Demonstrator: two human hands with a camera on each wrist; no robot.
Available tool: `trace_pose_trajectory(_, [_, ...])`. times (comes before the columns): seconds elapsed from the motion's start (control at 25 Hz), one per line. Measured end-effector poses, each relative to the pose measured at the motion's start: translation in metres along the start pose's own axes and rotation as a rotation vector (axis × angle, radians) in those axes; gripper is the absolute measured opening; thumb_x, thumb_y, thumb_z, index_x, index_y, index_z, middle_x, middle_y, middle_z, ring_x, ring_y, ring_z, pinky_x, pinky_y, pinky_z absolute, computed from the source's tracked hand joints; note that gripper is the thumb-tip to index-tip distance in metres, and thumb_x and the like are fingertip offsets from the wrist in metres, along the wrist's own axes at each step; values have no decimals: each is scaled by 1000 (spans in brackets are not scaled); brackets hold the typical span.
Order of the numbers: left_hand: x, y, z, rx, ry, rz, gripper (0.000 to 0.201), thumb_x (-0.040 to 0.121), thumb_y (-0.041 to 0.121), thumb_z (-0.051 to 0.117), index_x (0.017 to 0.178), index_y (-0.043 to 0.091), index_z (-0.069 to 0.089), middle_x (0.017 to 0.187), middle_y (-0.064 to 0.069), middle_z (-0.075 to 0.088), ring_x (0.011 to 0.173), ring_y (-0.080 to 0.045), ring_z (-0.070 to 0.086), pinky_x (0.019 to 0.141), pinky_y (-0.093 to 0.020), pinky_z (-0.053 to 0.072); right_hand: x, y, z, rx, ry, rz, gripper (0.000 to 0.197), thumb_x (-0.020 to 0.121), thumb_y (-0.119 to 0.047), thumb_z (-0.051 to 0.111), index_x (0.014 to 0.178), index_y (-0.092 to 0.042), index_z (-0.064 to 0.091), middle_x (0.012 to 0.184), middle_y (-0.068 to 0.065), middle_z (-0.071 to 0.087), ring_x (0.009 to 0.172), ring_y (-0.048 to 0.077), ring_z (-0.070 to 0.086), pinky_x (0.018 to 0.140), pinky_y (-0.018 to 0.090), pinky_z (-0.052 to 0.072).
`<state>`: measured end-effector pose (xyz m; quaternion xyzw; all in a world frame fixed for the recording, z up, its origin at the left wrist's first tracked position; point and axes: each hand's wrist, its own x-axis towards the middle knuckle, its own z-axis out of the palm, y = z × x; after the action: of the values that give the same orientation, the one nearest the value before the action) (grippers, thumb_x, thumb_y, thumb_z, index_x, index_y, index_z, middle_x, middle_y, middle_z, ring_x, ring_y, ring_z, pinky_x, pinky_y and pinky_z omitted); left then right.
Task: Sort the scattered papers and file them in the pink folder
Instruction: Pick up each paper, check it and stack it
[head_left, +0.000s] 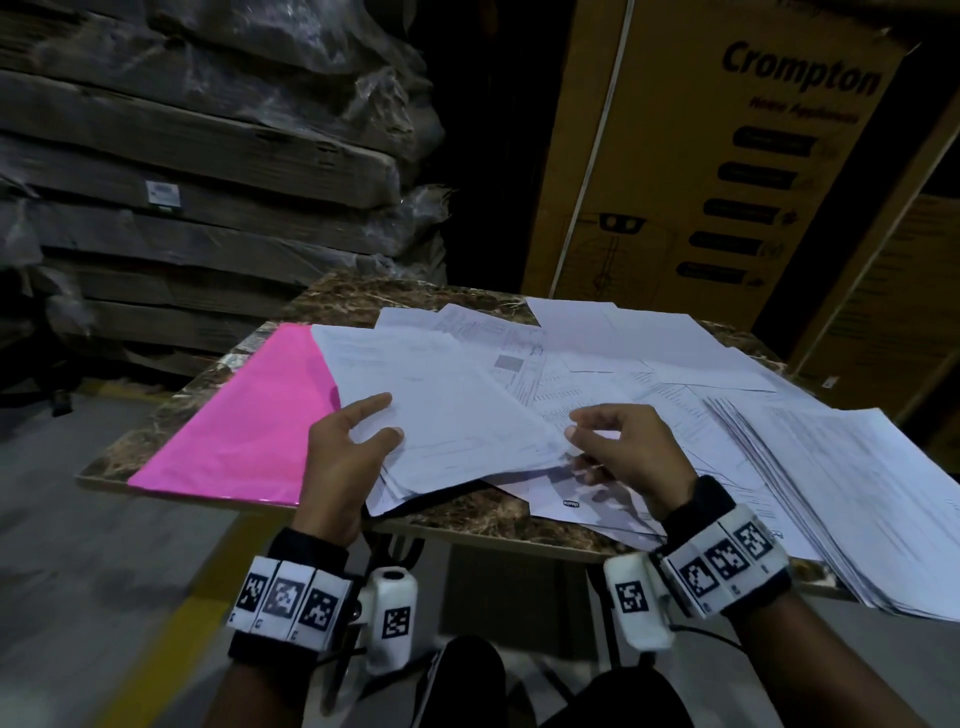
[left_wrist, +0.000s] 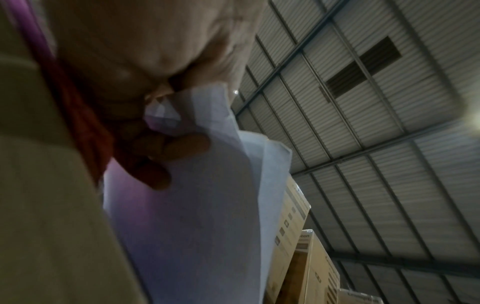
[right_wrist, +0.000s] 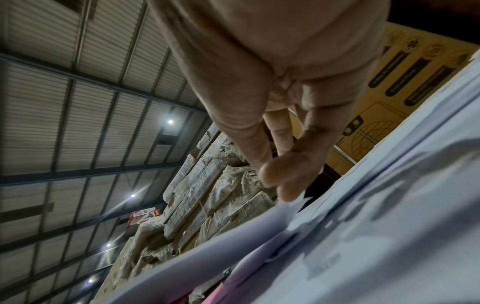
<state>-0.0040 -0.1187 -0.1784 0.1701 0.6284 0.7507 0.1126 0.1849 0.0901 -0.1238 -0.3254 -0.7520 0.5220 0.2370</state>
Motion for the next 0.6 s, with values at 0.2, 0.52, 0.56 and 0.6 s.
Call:
trace_pose_trajectory(0.2, [2, 6, -13, -109, 52, -70, 39, 88, -5, 66, 124, 11, 67, 119, -9, 65, 108, -31, 65, 92, -50, 56, 31, -15, 9, -47, 0, 47, 21, 89, -19, 73, 105, -5, 71, 101, 11, 71, 79, 26, 70, 57, 31, 56])
trace_pose_trajectory(0.52, [-4, 3, -33, -220, 144, -95, 43, 88, -10, 61, 128, 5, 62, 121, -15, 64, 105, -30, 66, 68, -33, 61, 71, -26, 45, -87, -48, 257, 12, 92, -12, 68, 88, -3, 61, 80, 17, 55, 64, 27, 52, 60, 35, 51])
trace_pose_trajectory(0.56, [-5, 2, -33, -217, 156, -90, 43, 88, -10, 60, 128, 5, 62, 122, -15, 64, 106, -29, 66, 65, -28, 59, 74, -26, 49, -130, -49, 261, 13, 90, -12, 70, 86, -2, 62, 80, 18, 57, 61, 27, 53, 59, 35, 52])
trace_pose_trajectory(0.6, [-6, 2, -32, -206, 164, -81, 43, 88, -10, 60, 128, 6, 62, 123, -14, 64, 107, -28, 65, 64, -23, 57, 76, -26, 52, -169, -44, 258, 13, 88, -11, 72, 85, -2, 64, 79, 19, 59, 59, 27, 54, 58, 35, 53])
